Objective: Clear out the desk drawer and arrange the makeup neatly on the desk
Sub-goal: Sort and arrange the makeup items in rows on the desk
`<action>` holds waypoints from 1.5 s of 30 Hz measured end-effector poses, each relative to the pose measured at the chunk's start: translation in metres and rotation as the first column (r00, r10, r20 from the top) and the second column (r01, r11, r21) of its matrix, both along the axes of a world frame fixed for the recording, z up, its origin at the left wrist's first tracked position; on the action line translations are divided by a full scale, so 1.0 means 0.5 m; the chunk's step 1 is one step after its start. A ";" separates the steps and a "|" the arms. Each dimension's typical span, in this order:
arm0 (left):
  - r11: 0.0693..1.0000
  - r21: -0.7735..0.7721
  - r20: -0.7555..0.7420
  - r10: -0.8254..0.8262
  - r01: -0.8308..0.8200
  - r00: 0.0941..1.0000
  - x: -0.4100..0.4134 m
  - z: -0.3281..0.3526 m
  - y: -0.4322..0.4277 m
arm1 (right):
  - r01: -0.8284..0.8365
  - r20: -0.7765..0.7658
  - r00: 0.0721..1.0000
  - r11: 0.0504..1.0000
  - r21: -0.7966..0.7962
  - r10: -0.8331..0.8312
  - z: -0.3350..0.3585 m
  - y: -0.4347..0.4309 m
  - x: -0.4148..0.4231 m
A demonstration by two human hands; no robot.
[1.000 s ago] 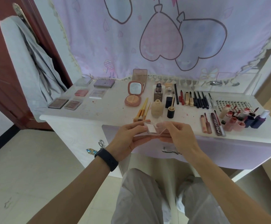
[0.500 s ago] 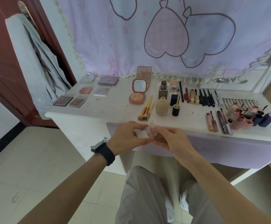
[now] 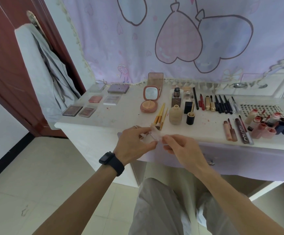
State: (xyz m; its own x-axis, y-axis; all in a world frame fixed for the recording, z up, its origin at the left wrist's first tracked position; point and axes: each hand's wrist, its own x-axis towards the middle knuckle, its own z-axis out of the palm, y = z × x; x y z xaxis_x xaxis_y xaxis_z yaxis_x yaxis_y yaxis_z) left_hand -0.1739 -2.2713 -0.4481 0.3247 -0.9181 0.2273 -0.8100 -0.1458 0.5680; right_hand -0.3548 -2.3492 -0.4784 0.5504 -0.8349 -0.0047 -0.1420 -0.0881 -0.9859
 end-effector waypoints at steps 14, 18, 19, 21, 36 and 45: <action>0.884 0.235 -0.023 0.420 -0.404 0.907 0.074 -0.011 -0.170 | -0.099 -0.252 0.879 0.362 -0.927 -0.405 -0.175 -0.063 -0.038; 0.878 0.237 0.005 0.428 -0.417 0.904 0.062 -0.022 -0.182 | -0.032 -0.200 0.879 0.366 -0.930 -0.433 -0.184 -0.065 -0.029; 0.876 0.235 0.005 0.432 -0.421 0.902 0.060 -0.023 -0.182 | -0.024 -0.195 0.878 0.368 -0.930 -0.437 -0.185 -0.063 -0.027; 0.873 0.237 0.006 0.437 -0.425 0.900 0.058 -0.024 -0.183 | -0.021 -0.195 0.880 0.375 -0.927 -0.432 -0.188 -0.060 -0.025; 0.870 0.241 0.012 0.441 -0.431 0.897 0.044 -0.024 -0.185 | -0.029 -0.215 0.880 0.404 -0.914 -0.423 -0.184 -0.058 -0.029; 0.878 0.242 0.050 0.413 -0.412 0.909 0.044 -0.017 -0.178 | -0.038 -0.226 0.881 0.414 -0.910 -0.415 -0.176 -0.056 -0.033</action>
State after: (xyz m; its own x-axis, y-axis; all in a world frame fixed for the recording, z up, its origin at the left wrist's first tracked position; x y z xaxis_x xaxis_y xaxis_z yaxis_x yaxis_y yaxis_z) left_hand -0.1520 -2.3601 -0.4569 0.6867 -0.7268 0.0140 -0.6442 -0.5995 0.4750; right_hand -0.3713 -2.3771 -0.5665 0.5149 -0.5776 0.6335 -0.5860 -0.7765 -0.2317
